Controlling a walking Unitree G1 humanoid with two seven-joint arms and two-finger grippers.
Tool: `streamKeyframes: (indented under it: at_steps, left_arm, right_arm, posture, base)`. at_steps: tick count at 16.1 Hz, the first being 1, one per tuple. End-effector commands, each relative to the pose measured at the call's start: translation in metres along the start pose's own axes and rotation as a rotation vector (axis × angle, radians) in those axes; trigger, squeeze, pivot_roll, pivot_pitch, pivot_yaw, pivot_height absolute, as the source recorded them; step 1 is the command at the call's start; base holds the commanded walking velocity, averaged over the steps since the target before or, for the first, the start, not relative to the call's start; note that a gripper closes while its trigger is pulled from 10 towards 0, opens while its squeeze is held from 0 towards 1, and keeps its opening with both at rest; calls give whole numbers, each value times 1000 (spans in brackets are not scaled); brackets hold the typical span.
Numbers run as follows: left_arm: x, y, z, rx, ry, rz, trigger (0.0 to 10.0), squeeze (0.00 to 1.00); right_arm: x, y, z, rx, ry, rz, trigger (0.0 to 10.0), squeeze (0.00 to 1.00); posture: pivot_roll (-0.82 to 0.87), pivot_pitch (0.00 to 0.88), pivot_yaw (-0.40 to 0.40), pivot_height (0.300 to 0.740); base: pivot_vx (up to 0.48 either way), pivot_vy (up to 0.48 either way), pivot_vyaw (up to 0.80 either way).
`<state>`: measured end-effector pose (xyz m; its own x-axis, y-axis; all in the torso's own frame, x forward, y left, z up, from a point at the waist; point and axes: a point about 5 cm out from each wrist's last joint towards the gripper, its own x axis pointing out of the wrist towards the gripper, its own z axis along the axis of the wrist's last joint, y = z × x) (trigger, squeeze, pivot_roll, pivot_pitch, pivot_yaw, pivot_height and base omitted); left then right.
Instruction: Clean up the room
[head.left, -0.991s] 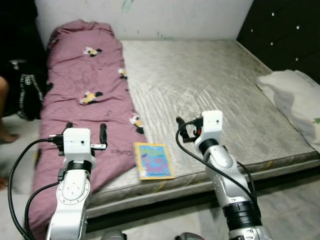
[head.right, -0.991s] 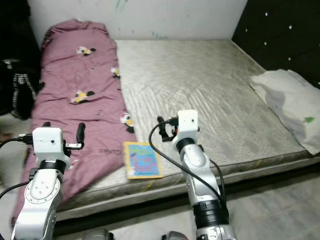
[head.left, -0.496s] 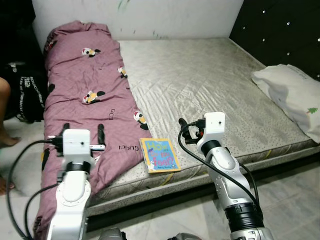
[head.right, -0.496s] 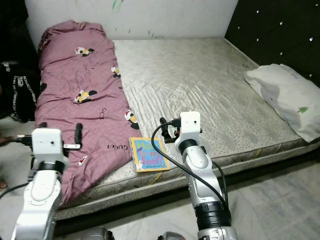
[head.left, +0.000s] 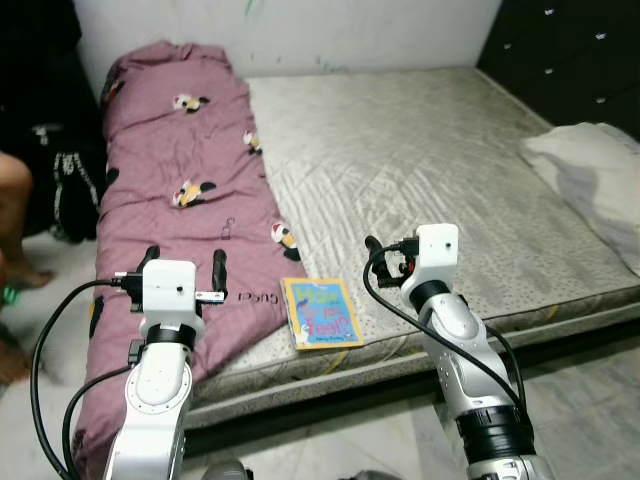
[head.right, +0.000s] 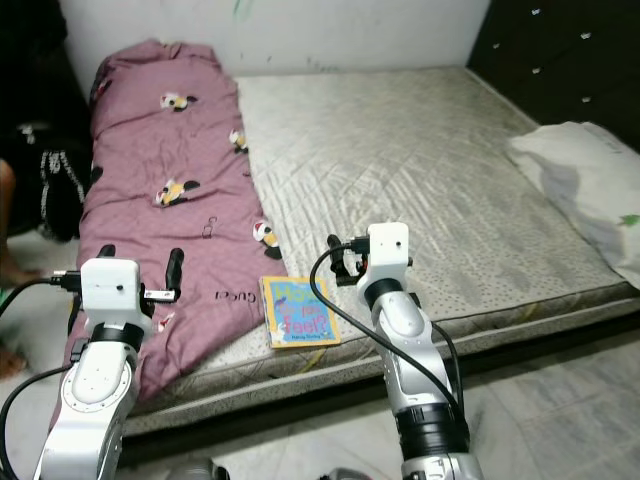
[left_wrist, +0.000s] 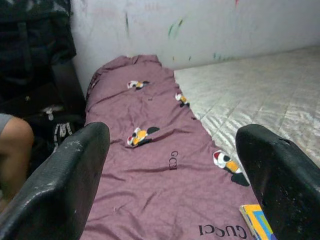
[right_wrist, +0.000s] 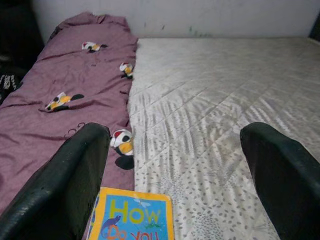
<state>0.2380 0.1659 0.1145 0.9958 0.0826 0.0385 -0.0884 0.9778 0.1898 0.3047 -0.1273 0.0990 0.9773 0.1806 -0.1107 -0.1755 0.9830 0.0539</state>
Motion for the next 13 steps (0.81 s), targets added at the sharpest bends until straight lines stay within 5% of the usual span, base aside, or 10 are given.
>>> streamKeyframes:
  at_steps: [1,13]
  left_arm:
    - [0,0,4,-6,-19,-9,10000,0]
    - [-1,-1,3,-1,-15,-19,10000,0]
  right_arm:
    - [1,-2,4,-1,-19,-8,10000,0]
    - [0,-2,3,-5,-14,-6,10000,0]
  posture:
    - [30,0,-68,740]
    - [32,0,-69,740]
  base:
    - [0,0,0]
    - [271,0,0]
